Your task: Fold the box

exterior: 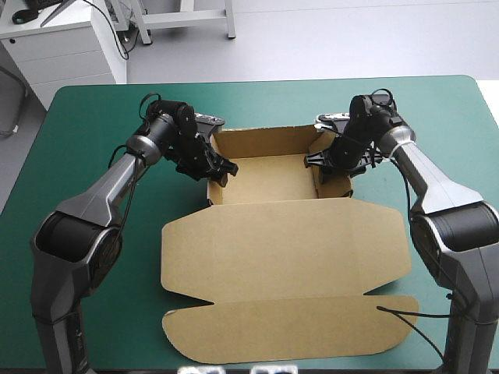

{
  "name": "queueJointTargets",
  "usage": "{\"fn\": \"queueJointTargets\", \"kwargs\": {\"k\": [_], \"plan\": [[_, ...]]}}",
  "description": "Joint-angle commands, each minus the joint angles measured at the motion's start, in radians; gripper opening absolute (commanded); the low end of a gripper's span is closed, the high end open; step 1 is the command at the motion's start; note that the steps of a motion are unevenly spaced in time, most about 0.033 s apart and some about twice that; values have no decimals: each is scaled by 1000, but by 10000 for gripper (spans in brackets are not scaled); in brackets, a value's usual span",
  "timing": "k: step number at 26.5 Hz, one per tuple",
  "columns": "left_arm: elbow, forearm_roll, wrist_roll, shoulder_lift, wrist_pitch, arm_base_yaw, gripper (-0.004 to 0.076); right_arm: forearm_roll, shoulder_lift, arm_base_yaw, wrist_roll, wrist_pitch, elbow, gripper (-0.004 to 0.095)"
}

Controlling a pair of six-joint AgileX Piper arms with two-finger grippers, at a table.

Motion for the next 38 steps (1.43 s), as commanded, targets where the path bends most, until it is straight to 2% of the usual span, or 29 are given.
{"fn": "queueJointTargets", "kwargs": {"k": [1, 8, 12, 14, 15, 18, 21, 23, 25, 32, 38], "plan": [[-35, -74, 40, -123, -11, 4, 503, -11, -106, -3, -26, 14, -27, 873], [-42, -72, 49, -223, -24, 2, 501, -35, -226, -3, -26, 14, -29, 900], [-42, -69, 49, -282, -12, 2, 454, -35, -294, -3, -26, 14, -29, 900], [-42, -69, 66, -335, -16, 2, 379, -33, -335, -3, -26, 14, -29, 901], [-42, -69, 99, -376, -25, 2, 297, -29, -368, -3, -26, 14, -29, 900], [-42, -68, 157, -461, -22, 2, 148, -17, -412, -3, -26, 14, -29, 900], [-42, -51, 214, -537, 39, 2, 39, -8, -440, -3, -28, 14, -29, 900], [-31, -29, 234, -586, 64, 2, -3, -8, -442, -3, -28, 14, -29, 901], [31, 5, 280, -690, 62, 2, -8, 5, -442, -3, -28, 14, -27, 900], [238, 174, 280, -897, 62, 2, -8, 9, -434, -3, -39, 14, -27, 900], [440, 284, 225, -1057, 62, 2, -8, 7, -426, -3, -39, 14, -27, 900]]}}
